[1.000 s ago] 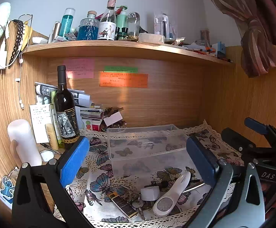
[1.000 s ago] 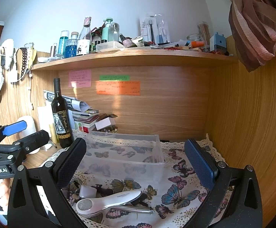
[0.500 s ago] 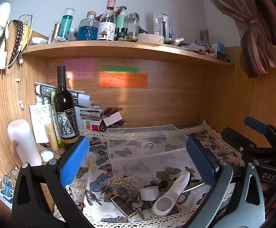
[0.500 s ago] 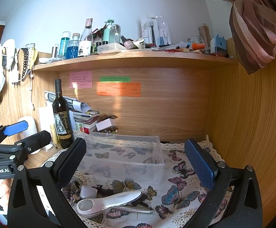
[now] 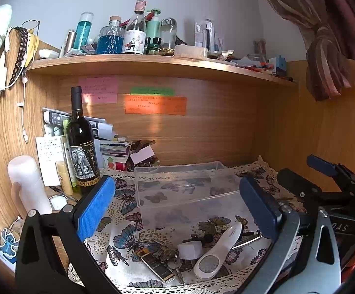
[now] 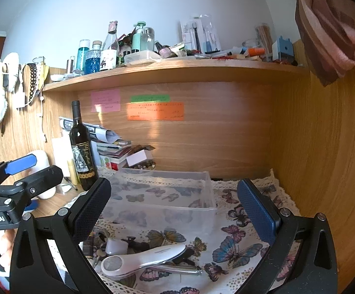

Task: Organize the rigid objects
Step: 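Grasp the black-and-gold perfume bottle with the left tool while the right tool grasps the silver pen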

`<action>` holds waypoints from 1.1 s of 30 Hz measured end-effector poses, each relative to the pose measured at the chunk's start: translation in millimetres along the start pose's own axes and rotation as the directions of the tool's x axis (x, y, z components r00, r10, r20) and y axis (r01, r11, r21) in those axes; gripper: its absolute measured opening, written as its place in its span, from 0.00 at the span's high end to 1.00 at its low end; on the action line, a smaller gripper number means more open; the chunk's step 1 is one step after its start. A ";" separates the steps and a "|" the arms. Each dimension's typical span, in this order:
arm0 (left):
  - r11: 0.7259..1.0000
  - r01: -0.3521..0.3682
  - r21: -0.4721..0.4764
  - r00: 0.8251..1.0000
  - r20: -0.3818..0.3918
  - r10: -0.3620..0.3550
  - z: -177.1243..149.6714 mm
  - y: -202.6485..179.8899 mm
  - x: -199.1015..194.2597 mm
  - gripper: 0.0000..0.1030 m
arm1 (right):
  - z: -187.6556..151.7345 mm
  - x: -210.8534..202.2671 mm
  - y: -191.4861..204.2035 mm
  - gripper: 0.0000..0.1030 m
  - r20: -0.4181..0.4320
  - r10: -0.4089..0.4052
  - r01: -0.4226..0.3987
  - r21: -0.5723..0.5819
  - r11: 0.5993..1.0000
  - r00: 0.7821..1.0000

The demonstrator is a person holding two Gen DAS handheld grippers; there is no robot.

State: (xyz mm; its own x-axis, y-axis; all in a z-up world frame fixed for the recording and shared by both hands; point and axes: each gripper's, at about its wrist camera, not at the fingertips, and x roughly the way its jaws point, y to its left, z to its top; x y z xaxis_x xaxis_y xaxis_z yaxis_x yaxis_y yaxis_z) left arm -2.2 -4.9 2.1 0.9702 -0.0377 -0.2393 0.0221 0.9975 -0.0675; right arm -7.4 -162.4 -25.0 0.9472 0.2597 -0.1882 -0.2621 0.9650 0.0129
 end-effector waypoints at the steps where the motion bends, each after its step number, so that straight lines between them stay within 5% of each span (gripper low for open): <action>1: 1.000 -0.001 -0.003 1.000 -0.004 0.001 -0.3 1.1 0.7 0.00 | -0.8 1.7 -0.5 0.00 -0.007 0.002 -0.002 0.002 1.000 1.000; 5: 1.000 -0.015 -0.011 0.999 -0.039 0.015 -3.6 7.5 7.3 0.15 | -7.1 8.6 0.5 0.05 -0.037 0.000 0.000 -0.007 1.000 0.999; 14: 0.997 -0.060 -0.052 0.980 -0.195 0.049 -34.1 38.0 32.1 0.29 | -32.2 31.1 -9.6 0.28 -0.181 0.024 -0.025 -0.001 1.000 0.983; 21: 0.996 -0.059 -0.068 0.938 -0.344 0.032 -75.1 44.8 54.6 0.34 | -54.6 42.3 -11.9 0.31 -0.275 0.029 -0.033 -0.012 0.999 0.961; 27: 0.996 -0.052 -0.078 0.885 -0.466 0.009 -107.4 46.1 75.0 0.41 | -71.1 53.2 -12.0 0.32 -0.360 0.095 -0.084 0.045 0.995 0.928; 33: 0.998 -0.026 -0.062 0.860 -0.510 -0.009 -121.0 40.3 85.1 0.51 | -81.0 62.6 3.3 0.32 -0.392 0.116 -0.114 0.027 0.993 0.913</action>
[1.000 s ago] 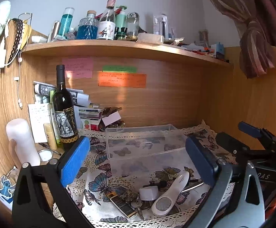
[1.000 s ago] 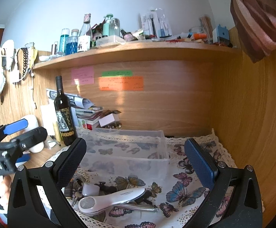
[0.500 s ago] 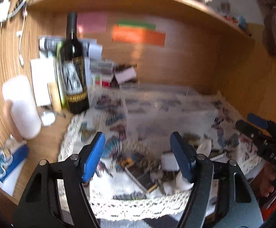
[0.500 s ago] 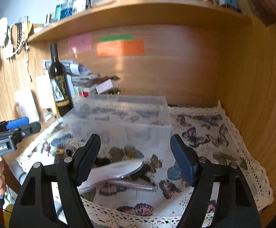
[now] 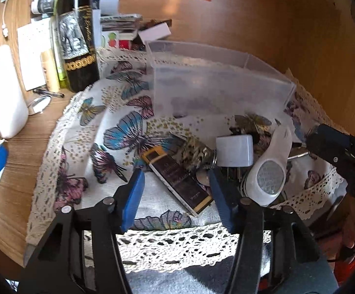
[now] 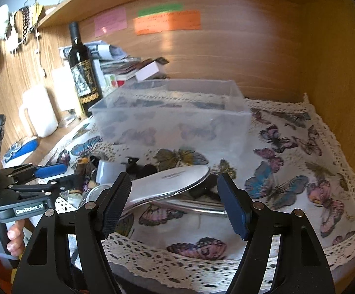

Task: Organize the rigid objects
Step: 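Grasp the black-and-gold perfume bottle with the left tool while the right tool grasps the silver pen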

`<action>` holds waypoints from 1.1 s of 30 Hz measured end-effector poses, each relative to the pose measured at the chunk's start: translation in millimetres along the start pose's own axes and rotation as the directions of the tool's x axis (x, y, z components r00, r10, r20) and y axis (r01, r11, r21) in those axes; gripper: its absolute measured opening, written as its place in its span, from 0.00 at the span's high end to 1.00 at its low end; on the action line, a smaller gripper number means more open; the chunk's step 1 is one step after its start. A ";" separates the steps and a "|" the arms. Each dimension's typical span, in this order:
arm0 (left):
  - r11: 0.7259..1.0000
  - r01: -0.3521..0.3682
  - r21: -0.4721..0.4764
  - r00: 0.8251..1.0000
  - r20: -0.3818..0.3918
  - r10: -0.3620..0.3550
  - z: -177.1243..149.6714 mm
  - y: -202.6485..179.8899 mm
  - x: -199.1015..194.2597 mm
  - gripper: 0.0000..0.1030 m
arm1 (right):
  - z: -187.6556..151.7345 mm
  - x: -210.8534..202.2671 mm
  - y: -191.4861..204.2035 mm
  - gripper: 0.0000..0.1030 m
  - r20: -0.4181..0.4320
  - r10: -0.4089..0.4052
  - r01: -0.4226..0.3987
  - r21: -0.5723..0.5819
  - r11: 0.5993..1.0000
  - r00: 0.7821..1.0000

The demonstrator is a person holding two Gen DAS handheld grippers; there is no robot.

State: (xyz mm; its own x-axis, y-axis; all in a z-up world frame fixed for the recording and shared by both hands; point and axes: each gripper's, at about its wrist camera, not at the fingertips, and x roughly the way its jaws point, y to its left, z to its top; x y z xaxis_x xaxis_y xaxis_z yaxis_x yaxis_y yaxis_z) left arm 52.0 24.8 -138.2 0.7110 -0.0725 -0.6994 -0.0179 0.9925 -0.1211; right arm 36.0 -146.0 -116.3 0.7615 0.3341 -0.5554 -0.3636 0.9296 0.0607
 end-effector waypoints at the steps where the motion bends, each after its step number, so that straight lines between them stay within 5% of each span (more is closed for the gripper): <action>1: 1.000 0.006 0.003 1.000 -0.010 -0.006 -0.8 -0.4 3.6 0.53 | -0.7 2.9 0.5 0.32 -0.007 -0.003 0.003 -0.004 1.000 1.000; 12: 0.999 0.034 -0.017 0.999 -0.014 -0.034 -1.3 14.0 6.8 0.80 | -5.4 35.1 -14.2 0.32 -0.141 -0.006 -0.003 -0.058 0.998 0.990; 16: 1.000 0.028 -0.014 1.000 -0.014 -0.028 -2.9 20.4 3.0 0.80 | -7.7 46.1 -16.0 0.33 -0.185 -0.007 -0.011 -0.097 0.995 0.983; 20: 1.000 0.022 -0.001 1.000 -0.021 -0.022 -2.5 21.3 2.0 0.80 | -10.2 47.6 -19.9 0.58 -0.200 -0.034 0.013 -0.103 0.995 0.979; 26: 1.000 0.001 0.027 1.000 -0.023 -0.001 0.0 15.8 5.6 0.71 | -14.0 38.3 -21.8 0.79 -0.197 -0.016 -0.003 -0.094 0.996 0.980; 33: 0.995 -0.063 0.082 0.998 0.000 0.063 0.0 6.3 12.0 0.78 | -10.8 46.8 -10.3 0.77 -0.233 0.034 -0.063 -0.119 0.991 0.972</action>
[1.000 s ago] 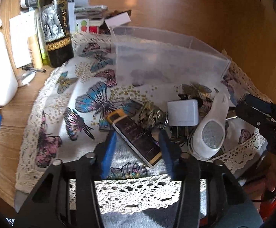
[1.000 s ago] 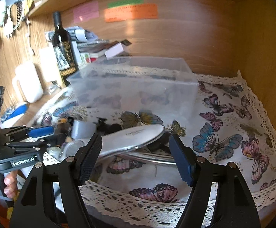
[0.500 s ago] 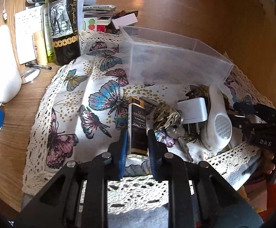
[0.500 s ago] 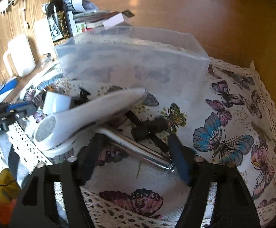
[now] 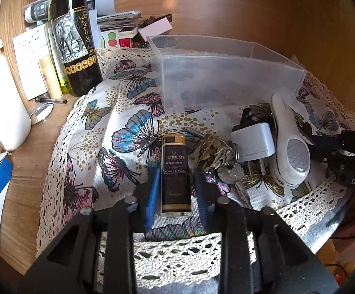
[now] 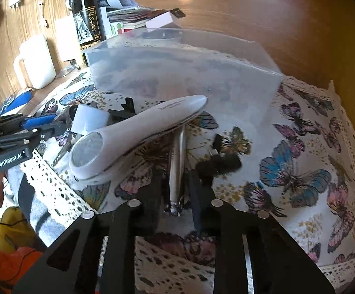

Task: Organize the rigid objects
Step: 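Grasp the black-and-gold perfume bottle with the left tool while the right tool grasps the silver pen, then carry the bottle into the clear box and open the left tool while the right tool drops the pen in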

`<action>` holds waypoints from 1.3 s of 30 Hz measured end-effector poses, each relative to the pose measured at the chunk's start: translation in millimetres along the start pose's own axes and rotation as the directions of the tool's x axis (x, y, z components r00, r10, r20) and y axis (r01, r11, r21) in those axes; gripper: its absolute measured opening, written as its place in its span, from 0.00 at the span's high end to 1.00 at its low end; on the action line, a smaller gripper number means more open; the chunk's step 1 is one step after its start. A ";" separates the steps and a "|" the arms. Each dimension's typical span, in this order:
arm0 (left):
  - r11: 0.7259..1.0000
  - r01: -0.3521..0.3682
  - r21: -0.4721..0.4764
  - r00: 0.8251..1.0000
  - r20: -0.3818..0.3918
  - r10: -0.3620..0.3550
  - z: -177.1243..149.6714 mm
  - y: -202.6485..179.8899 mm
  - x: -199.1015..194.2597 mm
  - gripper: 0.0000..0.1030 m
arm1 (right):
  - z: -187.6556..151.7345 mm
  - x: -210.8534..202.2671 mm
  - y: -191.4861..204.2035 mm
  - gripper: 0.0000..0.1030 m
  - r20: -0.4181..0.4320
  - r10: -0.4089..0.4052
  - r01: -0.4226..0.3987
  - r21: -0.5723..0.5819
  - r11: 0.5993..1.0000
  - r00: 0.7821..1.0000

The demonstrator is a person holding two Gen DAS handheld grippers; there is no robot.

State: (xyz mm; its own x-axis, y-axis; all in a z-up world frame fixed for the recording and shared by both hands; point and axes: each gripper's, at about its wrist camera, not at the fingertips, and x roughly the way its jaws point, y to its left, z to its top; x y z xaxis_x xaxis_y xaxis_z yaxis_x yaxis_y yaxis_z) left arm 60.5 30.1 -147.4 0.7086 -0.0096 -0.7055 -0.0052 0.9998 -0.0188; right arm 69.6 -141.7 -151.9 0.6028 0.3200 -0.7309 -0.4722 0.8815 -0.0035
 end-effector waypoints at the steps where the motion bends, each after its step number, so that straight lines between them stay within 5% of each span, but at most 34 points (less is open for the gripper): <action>1: 1.000 -0.002 0.000 1.000 0.002 0.002 -0.3 -0.1 -0.2 0.78 | 1.6 1.6 -0.3 0.75 0.001 0.009 -0.009 0.005 1.000 1.000; 5: 1.000 -0.002 -0.009 1.000 0.007 0.002 -0.8 1.1 -1.6 0.78 | 5.1 7.5 3.5 0.85 0.018 -0.018 0.018 0.001 1.000 1.000; 16: 0.999 0.033 -0.028 0.998 0.047 -0.031 14.9 8.7 -22.0 0.78 | 10.2 -14.8 -8.3 0.86 0.101 -0.036 0.030 0.068 0.997 0.994; 18: 0.999 0.036 -0.029 0.998 0.060 -0.034 19.8 8.9 -26.0 0.78 | 13.9 -23.6 -13.1 0.95 0.130 -0.046 0.035 0.084 0.996 0.991; 25: 0.999 0.039 -0.010 0.991 0.130 -0.038 41.5 3.5 -40.9 0.78 | 28.5 -52.7 -23.2 0.95 0.222 -0.083 0.065 0.085 0.994 0.971; 29: 0.999 0.048 -0.005 0.987 0.154 -0.047 47.7 -0.7 -44.4 0.78 | 25.1 -41.6 -22.4 0.95 0.148 -0.004 -0.008 0.081 0.997 0.989; 34: 0.997 0.071 -0.006 0.988 0.140 -0.070 46.0 -4.1 -38.4 0.78 | 4.3 -5.8 -9.3 0.94 0.025 -0.003 0.002 0.042 0.999 1.000; 39: 0.997 0.075 -0.008 0.989 0.125 -0.074 41.9 -4.3 -33.8 0.78 | 6.0 0.8 -15.4 0.84 0.011 -0.035 0.035 0.061 0.998 0.999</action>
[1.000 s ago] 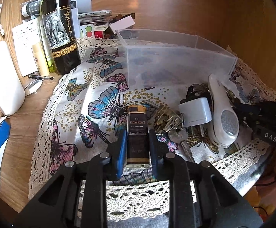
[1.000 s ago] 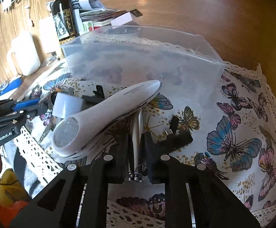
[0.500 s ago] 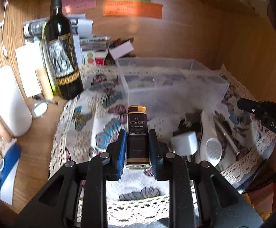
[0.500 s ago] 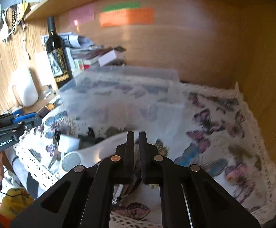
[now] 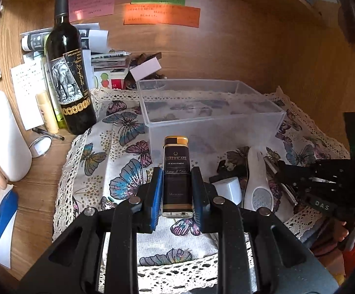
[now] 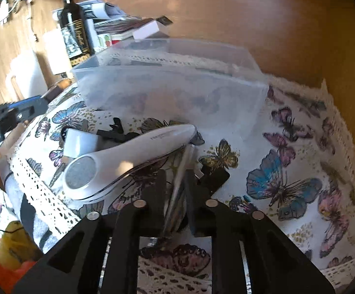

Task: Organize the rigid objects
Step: 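Carry the bottle into the clear box and open the left tool while the right tool drops the pen in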

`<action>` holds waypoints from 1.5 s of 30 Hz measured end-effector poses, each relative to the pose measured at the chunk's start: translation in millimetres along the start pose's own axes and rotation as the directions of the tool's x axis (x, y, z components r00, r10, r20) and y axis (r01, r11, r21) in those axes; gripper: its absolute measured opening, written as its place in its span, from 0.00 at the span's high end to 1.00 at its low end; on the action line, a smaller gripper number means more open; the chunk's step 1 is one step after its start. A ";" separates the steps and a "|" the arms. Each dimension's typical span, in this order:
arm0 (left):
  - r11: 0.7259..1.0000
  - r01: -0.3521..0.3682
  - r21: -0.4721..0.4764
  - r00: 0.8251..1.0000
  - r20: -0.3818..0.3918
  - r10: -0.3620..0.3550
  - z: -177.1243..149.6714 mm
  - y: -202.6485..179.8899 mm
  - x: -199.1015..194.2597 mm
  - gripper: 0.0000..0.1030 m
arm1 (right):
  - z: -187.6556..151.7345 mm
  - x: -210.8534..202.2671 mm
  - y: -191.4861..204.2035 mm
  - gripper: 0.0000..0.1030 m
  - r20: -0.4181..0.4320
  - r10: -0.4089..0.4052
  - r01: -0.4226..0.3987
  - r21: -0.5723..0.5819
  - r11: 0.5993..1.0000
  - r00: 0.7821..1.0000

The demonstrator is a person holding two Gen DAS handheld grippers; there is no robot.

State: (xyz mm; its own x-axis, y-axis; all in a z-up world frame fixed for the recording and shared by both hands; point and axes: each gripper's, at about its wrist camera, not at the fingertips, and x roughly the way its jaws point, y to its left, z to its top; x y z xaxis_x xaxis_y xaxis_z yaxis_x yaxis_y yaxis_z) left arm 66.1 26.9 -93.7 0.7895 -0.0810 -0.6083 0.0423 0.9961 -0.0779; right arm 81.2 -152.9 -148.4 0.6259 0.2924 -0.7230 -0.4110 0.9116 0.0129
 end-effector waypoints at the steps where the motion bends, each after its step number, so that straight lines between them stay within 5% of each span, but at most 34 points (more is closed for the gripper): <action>1: 1.000 -0.002 -0.001 1.000 0.001 0.002 -0.3 0.8 -0.3 0.78 | -0.1 4.0 -2.4 0.82 -0.013 -0.001 0.001 0.006 1.000 1.000; 11: 1.000 -0.003 -0.021 1.000 0.008 0.003 10.1 7.6 0.2 0.78 | 1.7 -6.0 -3.4 0.86 0.062 -0.043 0.041 0.026 0.999 0.997; 29: 1.000 0.016 -0.003 0.999 0.052 -0.015 82.6 8.7 13.1 0.78 | 106.7 -71.2 -24.7 0.86 0.318 -0.035 0.032 0.014 0.999 0.948; 37: 1.000 0.014 0.013 1.000 0.010 -0.014 107.9 9.4 44.2 0.84 | 146.3 -40.3 -25.2 0.86 0.299 -0.028 0.034 -0.018 0.999 0.954; 45: 0.999 0.025 0.030 0.997 -0.067 -0.023 115.8 11.5 84.4 0.85 | 156.5 27.9 -21.9 0.86 0.151 -0.002 0.009 -0.045 0.999 0.988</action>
State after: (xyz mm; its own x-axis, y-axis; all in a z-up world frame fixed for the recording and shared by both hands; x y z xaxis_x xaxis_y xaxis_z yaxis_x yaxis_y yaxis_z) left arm 204.1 35.6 -54.5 0.7453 -0.1058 -0.6582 0.0802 0.9944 -0.0690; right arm 211.4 -119.4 -60.7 0.7198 0.3308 -0.6103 -0.4347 0.9002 -0.0248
